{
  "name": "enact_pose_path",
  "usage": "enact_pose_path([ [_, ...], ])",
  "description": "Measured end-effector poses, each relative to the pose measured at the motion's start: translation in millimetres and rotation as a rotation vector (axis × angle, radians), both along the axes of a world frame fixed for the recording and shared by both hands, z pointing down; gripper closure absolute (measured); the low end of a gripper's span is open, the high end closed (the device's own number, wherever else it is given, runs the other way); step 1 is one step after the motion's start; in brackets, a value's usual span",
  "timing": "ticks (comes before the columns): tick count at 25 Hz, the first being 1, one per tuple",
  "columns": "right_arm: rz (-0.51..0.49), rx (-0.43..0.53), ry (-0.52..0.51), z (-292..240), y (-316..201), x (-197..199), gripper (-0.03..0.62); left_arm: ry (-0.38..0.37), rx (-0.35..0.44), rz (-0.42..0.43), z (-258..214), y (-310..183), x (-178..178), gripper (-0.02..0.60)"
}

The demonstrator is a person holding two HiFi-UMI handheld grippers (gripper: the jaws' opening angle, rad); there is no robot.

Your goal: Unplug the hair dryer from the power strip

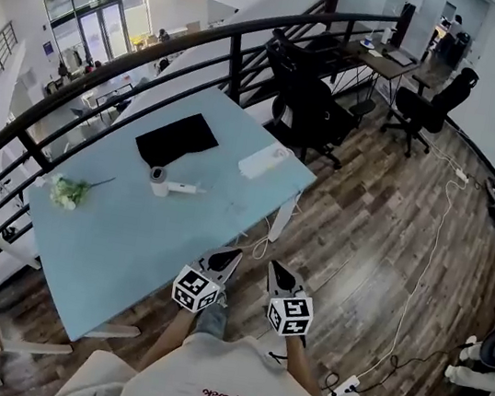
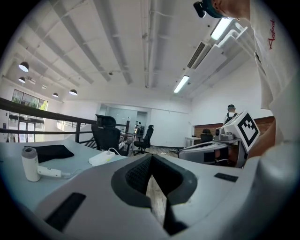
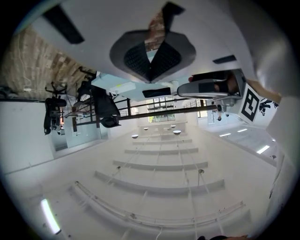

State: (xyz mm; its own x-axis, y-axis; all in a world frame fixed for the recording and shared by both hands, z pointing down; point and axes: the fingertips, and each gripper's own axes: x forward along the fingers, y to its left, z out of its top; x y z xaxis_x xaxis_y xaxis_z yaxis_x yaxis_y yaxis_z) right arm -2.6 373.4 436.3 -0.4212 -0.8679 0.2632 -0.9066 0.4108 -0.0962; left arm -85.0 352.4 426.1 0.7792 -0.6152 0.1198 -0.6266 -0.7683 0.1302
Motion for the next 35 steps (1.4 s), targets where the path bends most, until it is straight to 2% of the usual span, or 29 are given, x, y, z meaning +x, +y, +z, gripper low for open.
enact_pose_path([
  [7, 0.035, -0.01, 0.029, -10.4, -62.6, -4.9, 0.577, 0.03, -0.014, 0.042, -6.6, -63.1, -0.9, 0.575],
  [20, 0.047, -0.049, 0.052, -6.0, -166.4, -49.4, 0.577, 0.061, -0.07, 0.046, 2.3, -168.8, -46.4, 0.575],
  [28, 0.144, -0.063, 0.063, -2.2, -206.2, -22.7, 0.577, 0.091, -0.103, 0.053, 8.7, -213.0, -51.3, 0.574],
  [35, 0.141, -0.073, 0.037, 8.4, -227.6, -8.4, 0.577, 0.069, -0.139, 0.059, 25.0, -228.0, -34.0, 0.575],
])
